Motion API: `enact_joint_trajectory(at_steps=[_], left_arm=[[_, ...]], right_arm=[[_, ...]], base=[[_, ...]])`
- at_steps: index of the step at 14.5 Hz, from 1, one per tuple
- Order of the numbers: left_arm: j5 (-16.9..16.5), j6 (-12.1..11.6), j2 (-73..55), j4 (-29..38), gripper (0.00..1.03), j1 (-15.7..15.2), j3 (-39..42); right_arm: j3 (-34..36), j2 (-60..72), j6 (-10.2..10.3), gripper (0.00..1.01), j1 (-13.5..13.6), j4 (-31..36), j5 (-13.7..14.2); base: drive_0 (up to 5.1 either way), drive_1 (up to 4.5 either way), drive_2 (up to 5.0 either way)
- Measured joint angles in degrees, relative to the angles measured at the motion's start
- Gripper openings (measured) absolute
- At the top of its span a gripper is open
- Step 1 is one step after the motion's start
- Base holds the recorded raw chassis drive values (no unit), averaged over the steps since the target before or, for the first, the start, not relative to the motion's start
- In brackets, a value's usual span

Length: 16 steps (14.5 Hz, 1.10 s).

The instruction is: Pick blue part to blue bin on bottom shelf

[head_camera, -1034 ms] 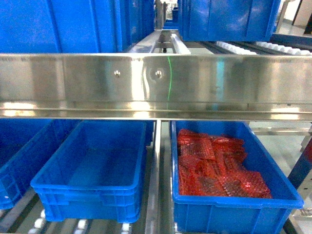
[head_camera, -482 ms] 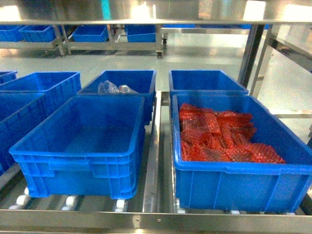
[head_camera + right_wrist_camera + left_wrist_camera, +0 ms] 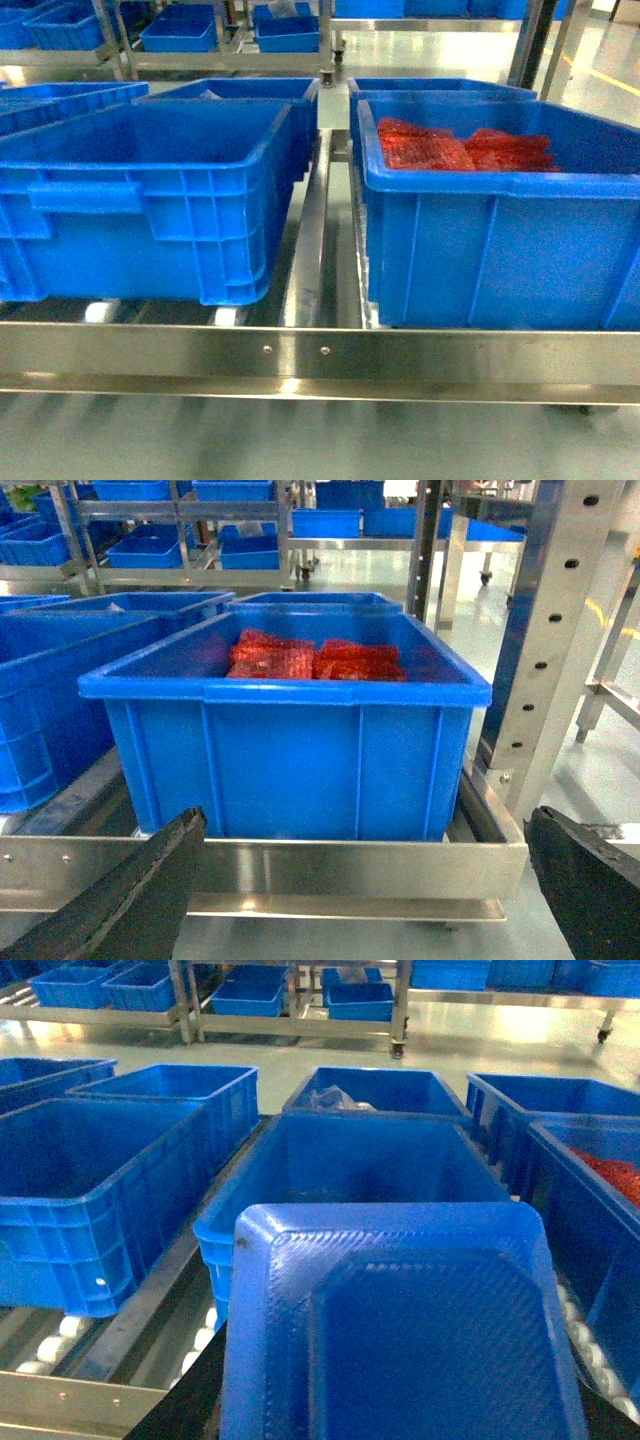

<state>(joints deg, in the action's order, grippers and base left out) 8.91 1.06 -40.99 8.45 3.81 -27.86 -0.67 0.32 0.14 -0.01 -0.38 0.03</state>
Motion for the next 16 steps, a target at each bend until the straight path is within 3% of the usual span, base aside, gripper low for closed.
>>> enact_joint_trajectory(at_steps=[11,16], left_arm=[[0.02,0.00,0.28,0.44,0.43,0.00,0.02],[0.00,0.00,0.07,0.17,0.43,0.00,0.02]], right_arm=[[0.00,0.00,0.02,0.98,0.00,0.24,-0.02],[0.00,0.00,0.02,0.98,0.00,0.11,-0.02]], base=[[0.0,0.00,0.0],[0.0,4.01,-4.1]])
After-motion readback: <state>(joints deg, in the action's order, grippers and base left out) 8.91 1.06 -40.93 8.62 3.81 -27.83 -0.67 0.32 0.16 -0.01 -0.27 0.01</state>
